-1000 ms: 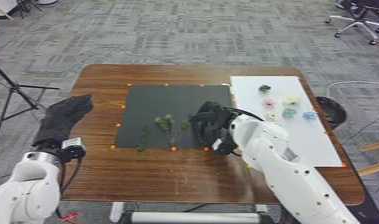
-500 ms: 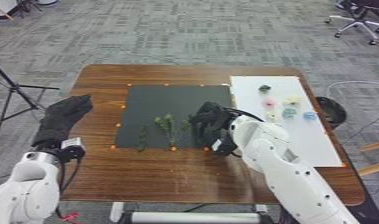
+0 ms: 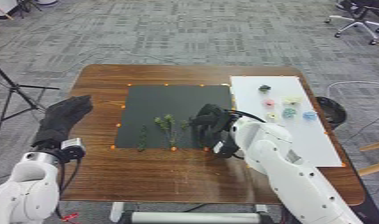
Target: Arrange flowers
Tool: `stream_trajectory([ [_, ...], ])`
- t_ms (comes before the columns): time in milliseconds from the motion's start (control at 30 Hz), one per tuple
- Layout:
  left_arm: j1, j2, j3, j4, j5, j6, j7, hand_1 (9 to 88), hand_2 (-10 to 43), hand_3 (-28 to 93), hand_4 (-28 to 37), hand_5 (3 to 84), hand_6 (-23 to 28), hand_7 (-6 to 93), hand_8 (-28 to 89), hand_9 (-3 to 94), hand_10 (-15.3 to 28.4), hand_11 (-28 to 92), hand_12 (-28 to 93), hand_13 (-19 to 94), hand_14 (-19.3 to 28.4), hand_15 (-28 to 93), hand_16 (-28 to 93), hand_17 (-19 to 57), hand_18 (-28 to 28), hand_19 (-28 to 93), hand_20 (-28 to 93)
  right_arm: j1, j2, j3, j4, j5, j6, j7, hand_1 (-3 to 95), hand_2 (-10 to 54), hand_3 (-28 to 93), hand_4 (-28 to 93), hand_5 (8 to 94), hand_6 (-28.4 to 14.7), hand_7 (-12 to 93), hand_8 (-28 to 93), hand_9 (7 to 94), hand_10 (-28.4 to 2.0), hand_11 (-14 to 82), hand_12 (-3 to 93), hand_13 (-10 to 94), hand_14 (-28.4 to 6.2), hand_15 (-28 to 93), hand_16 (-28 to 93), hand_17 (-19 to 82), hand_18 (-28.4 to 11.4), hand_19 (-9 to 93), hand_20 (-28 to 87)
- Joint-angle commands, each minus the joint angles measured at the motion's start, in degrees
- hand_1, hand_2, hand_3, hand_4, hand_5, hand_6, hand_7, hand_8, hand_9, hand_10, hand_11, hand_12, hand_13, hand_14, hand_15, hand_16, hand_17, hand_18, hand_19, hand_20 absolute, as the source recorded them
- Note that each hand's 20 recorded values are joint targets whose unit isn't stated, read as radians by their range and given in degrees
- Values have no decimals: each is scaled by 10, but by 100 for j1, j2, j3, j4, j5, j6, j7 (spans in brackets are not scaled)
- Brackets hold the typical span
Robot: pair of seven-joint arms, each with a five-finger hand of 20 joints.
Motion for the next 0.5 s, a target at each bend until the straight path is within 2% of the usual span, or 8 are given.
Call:
stream_trajectory([
  [33, 20, 14, 6, -25, -15, -57, -55, 281, 42, 644, -196, 471, 59, 175, -67, 415, 142, 209, 124, 329, 182, 164, 40, 26, 146, 127, 169, 87, 110, -73, 9, 11, -79, -133, 183, 79, 621, -39, 570, -50, 151, -17, 686, -153, 95, 156, 784, -119, 491, 343, 431, -225, 849, 557],
  [500, 4, 7, 22, -20, -19, -45, -17, 281, 42, 644, -197, 470, 59, 175, -67, 415, 143, 209, 123, 329, 181, 164, 41, 26, 146, 127, 169, 557, 387, -156, -201, 112, -23, -415, 179, 75, 621, -37, 580, -47, 153, -19, 695, -155, 97, 162, 786, -117, 494, 343, 431, -227, 851, 558],
])
